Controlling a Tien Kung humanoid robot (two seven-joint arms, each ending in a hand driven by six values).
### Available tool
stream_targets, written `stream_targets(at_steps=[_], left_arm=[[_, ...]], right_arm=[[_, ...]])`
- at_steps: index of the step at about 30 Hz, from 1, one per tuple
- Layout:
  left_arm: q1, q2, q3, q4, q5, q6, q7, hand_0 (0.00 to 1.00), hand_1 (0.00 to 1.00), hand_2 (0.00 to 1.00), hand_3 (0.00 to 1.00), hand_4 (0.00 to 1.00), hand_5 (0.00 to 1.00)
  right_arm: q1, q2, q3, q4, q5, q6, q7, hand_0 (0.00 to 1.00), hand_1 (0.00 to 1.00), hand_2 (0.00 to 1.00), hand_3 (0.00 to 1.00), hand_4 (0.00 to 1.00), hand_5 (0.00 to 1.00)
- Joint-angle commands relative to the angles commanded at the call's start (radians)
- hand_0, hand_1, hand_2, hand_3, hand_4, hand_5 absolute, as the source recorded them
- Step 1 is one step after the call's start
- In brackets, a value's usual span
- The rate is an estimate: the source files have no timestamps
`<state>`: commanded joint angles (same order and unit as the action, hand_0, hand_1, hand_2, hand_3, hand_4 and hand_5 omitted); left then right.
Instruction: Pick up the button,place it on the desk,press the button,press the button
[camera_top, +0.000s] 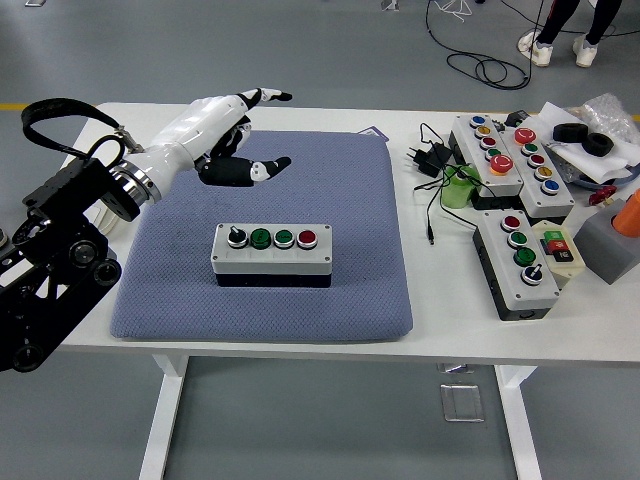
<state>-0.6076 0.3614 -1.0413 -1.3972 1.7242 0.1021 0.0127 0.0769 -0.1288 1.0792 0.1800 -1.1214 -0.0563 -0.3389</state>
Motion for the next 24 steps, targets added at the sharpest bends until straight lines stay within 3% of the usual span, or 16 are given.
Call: stream_targets(at_steps=[2,5,6,12,21,24], left_arm=[[0.012,0.002,-0.015,0.026,-0.078,0.062,-0.01,0.512,0.612,0.683,0.959,0.826,0.998],[0.029,0.004,-0.039,0.072,-0.208,0.08,-0.026,0.512,0.612,0.683,0.959,0.826,0.998],[0.032,0.005,-0.044,0.08,-0.247,0.079,-0.031,0.808,0.851,0.932,0.965,0.796,0.998],[0.104,0.024,-0.122,0.154,-0.5,0.069,-0.076,0.808,0.851,0.932,0.965,0.796,0.998],[0.172,0.042,-0.212,0.196,-0.882,0.029,-0.09,0.842,0.876,0.942,0.924,0.769,0.998],[0.188,0.05,-0.22,0.198,-0.934,0.005,-0.096,0.842,0.876,0.935,0.916,0.759,0.998]], right_arm=[[0.0,0.0,0.002,0.0,-0.002,0.0,0.0,0.706,0.699,0.768,0.622,0.424,0.257],[0.0,0.0,0.002,0.0,-0.005,0.001,-0.001,0.706,0.699,0.768,0.622,0.424,0.257],[0.0,-0.001,0.003,0.0,-0.006,0.001,-0.002,0.705,0.698,0.767,0.622,0.424,0.257],[-0.002,-0.001,0.001,0.0,-0.008,0.002,-0.001,0.705,0.698,0.767,0.622,0.424,0.257],[-0.008,0.001,0.014,0.0,-0.018,0.001,-0.002,0.705,0.698,0.767,0.622,0.423,0.256],[-0.011,0.002,0.018,0.0,-0.022,0.001,-0.002,0.704,0.697,0.768,0.622,0.423,0.256]])
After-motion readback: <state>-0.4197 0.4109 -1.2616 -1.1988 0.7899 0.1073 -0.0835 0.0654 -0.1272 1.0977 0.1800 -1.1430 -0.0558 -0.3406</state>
